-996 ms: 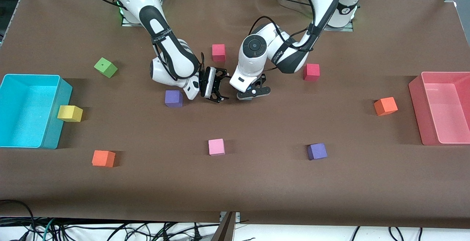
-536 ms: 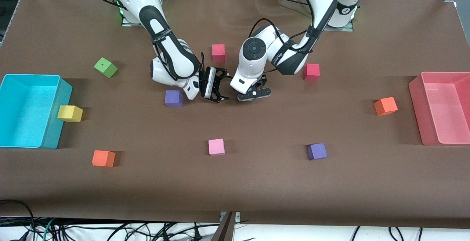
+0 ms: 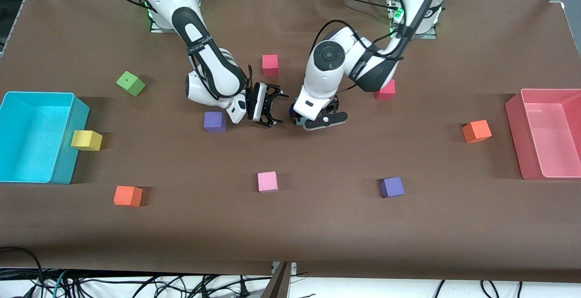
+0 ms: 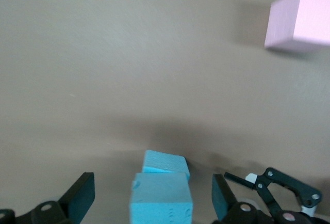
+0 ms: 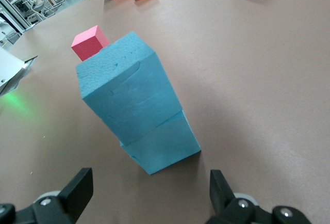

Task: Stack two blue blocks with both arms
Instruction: 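Lower the cube onto the other cube and open the left gripper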

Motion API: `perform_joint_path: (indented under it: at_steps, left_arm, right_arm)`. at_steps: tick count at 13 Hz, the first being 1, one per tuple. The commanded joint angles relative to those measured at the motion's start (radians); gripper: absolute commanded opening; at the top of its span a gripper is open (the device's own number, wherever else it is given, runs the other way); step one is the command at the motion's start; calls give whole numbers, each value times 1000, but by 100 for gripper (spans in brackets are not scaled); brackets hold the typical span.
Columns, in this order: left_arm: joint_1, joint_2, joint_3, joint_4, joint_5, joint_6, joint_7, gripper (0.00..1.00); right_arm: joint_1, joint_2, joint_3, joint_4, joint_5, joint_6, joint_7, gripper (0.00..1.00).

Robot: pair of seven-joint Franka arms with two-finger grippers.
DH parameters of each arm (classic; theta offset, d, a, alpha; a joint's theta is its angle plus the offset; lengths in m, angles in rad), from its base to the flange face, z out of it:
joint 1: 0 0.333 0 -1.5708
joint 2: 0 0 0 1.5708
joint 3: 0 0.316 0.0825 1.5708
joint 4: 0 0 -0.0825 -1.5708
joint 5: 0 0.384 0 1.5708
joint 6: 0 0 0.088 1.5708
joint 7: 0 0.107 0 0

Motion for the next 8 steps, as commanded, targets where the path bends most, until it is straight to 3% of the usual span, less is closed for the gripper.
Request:
perform_joint_path:
  at_steps: [1, 6, 8]
  left_arm:
    - [98, -148, -22, -43, -10, -124, 141, 100]
    - [349, -398, -25, -70, -12, -414, 601, 100]
    - [406, -464, 20, -70, -9, -514, 722, 100]
  right_arm:
    - [-21, -72, 9, -65, 22, -10, 14, 100]
    - [-19, -218, -9, -165, 2, 2, 197, 100]
    - [-19, -270, -29, -197, -47, 13, 301, 100]
